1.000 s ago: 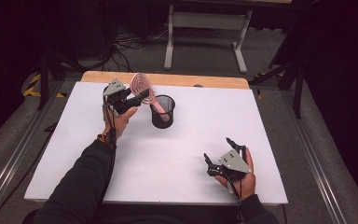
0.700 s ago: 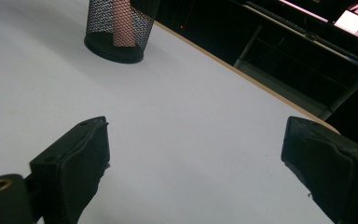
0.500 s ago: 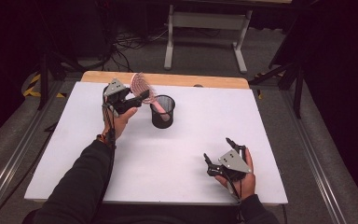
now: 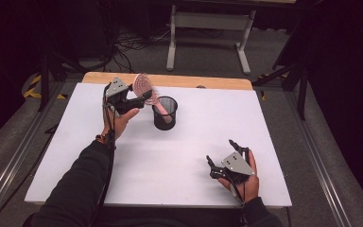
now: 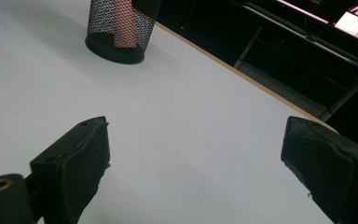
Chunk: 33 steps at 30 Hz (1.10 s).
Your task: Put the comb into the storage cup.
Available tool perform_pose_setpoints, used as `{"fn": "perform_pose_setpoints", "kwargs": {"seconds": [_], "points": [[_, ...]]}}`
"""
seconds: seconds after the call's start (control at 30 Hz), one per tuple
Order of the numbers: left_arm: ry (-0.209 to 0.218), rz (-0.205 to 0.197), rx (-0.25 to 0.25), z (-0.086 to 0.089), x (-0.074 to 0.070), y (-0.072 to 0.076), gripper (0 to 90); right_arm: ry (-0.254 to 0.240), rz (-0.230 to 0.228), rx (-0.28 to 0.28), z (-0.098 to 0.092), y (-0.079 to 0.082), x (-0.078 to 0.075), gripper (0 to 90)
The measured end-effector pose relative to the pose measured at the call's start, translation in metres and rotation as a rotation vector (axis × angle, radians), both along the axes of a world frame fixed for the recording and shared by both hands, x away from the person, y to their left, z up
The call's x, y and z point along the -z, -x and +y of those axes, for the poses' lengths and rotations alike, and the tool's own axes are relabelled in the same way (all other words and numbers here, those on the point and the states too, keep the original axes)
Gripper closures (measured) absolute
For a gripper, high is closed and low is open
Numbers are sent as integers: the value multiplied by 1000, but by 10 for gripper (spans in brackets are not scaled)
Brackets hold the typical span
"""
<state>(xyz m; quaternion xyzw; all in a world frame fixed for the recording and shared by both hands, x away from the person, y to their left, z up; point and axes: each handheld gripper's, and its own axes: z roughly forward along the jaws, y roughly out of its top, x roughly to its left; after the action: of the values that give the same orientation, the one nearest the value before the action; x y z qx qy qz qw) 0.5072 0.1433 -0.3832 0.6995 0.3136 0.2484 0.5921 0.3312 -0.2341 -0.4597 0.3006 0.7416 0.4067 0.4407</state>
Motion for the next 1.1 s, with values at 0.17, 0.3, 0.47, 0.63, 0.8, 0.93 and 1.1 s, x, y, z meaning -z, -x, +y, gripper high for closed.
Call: {"fn": "perform_pose_setpoints", "kwargs": {"seconds": [0.17,0.3,0.47,0.63,0.8,0.93,1.1], "points": [[-22,-3,-12,-3,-2,2,296,1,-1,-1,0,0,0,85],[-6,-30,-15,-3,-6,3,225,0,0,-2,0,0,0,86],[-4,-41,-18,-2,-11,5,160,-5,-1,-2,-1,0,-1,86],[-22,-54,-22,-3,-15,7,91,-3,-3,-3,-1,1,-1,86],[-41,-59,-7,-3,-22,10,69,-3,-3,-4,-1,1,-1,86],[-50,-71,2,-1,-25,14,66,-6,0,-2,-1,0,-1,86],[-71,-88,19,0,-32,20,59,0,-1,-3,0,1,-1,86]]}}
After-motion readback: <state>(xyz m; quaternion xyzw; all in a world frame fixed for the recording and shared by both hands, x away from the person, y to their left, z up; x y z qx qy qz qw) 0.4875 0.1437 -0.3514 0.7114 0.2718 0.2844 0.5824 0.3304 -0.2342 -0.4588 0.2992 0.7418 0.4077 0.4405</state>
